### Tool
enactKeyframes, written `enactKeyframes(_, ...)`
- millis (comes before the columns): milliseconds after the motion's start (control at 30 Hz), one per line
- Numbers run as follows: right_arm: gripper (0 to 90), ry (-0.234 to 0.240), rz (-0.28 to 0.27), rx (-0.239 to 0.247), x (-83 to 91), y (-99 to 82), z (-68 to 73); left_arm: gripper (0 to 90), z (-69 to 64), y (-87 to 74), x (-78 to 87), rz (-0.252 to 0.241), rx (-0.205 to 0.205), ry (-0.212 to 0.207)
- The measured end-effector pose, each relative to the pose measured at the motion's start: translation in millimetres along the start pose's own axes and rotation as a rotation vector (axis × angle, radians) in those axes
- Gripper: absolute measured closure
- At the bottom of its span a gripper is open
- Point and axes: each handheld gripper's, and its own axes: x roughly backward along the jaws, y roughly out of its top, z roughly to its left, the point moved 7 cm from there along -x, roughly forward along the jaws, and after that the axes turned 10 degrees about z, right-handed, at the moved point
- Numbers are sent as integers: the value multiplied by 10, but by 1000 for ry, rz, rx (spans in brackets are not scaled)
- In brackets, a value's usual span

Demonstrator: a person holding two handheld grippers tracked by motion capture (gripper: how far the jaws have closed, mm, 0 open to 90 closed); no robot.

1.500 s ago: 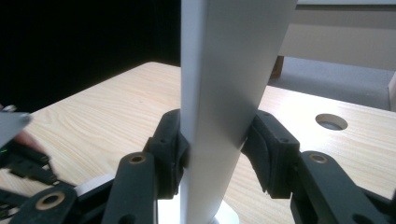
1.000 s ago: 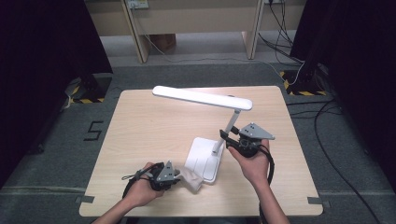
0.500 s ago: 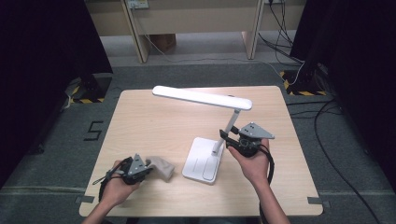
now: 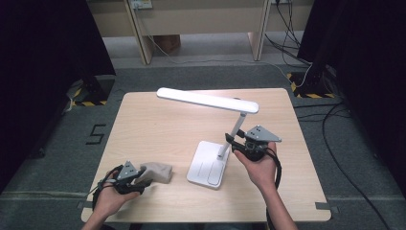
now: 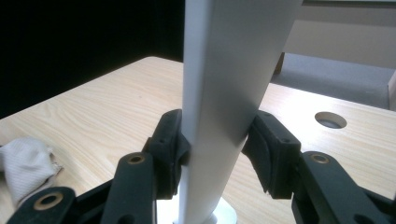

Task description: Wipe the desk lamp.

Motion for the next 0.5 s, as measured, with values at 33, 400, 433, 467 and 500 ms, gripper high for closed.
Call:
enactKeyframes(33,547,1,2,-1,1,-2,2,430,-9,36,45,-14,1,5)
enactKeyframes(400,492,-8,-6,-22,94,-62,30,352,-183,314,359,-132,34,-29)
enactKeyframes(433,490,-5,-6,-23,106,-79,35,356,-215,352,365,-151,39,-43)
enactKeyframes(467,488,-4,-2,-31,118,-105,49,368,-251,393,355,-173,46,-72)
enactKeyframes(500,488,-5,5,-33,128,-136,57,399,-287,425,333,-180,50,-105)
